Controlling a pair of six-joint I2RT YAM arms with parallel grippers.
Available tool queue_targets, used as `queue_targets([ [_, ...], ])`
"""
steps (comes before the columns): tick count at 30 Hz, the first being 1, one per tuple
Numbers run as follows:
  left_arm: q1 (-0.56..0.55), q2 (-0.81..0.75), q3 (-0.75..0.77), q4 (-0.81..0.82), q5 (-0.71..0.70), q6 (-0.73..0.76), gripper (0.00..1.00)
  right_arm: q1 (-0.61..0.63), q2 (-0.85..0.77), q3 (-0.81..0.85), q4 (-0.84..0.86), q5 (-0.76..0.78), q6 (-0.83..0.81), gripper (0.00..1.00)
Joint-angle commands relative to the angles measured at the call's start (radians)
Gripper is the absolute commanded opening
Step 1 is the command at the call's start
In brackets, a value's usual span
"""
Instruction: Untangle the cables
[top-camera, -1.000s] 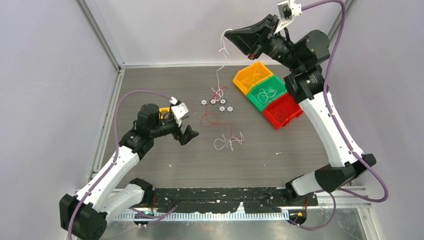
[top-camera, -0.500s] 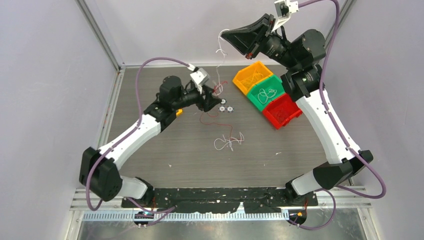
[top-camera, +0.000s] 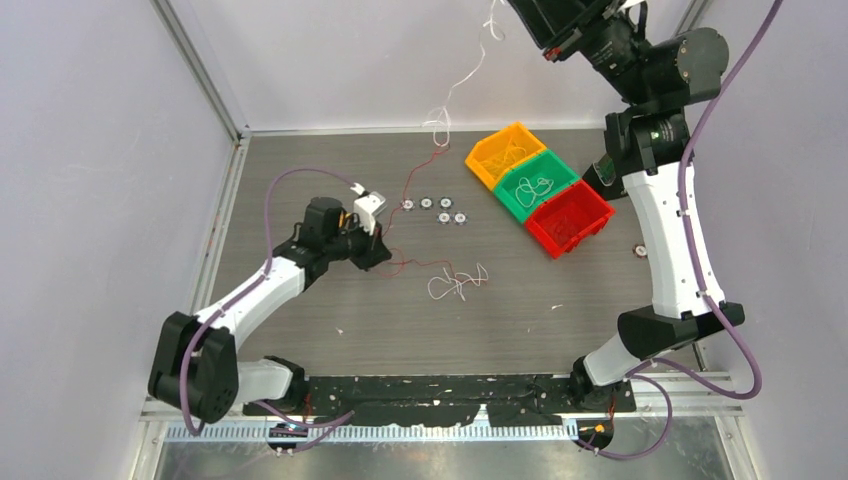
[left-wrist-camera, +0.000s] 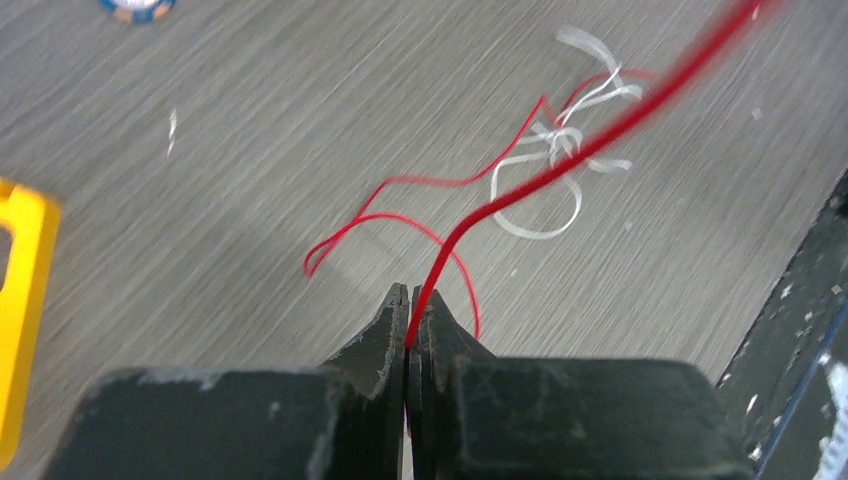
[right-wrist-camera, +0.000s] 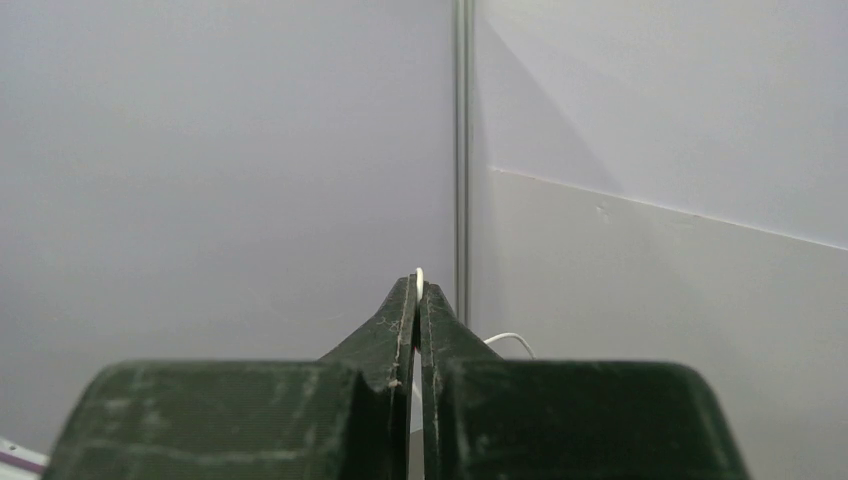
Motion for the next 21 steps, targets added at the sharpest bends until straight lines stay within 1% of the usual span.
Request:
queue_targets([
  [1, 0.075, -0.100, -0.048, -0.164, -0.010, 0.128, 0.00, -0.030, 0.012, 0.033, 0.037, 0.013, 0.019, 0.05],
  [5, 0.133, -0.133, -0.094, -0.224, -0.054, 0.190, 0.00, -0.048, -0.018, -0.052, 0.039, 0.018, -0.009, 0.05],
  [7, 0.163, -0.136, -0.104, -0.269, -0.055, 0.228, 0.00, -0.062, -0.026, -0.063, 0.039, 0.022, -0.014, 0.05],
  [10, 0.203, -0.147, -0.106, -0.289, -0.080, 0.261, 0.00, -0.088, -0.025, -0.052, 0.036, 0.037, -0.024, 0.06],
  [16, 0.266, -0.113, -0.077, -0.364, -0.111, 0.353, 0.00, -0.165, -0.003, 0.001, 0.015, 0.073, -0.049, 0.06],
  [18, 0.293, -0.104, -0.079, -0.372, -0.120, 0.382, 0.00, -0.191, -0.002, -0.003, 0.008, 0.074, -0.058, 0.05],
  [21, 0.316, -0.093, -0.078, -0.382, -0.129, 0.415, 0.00, -0.210, -0.014, -0.050, -0.003, 0.072, -0.070, 0.05],
])
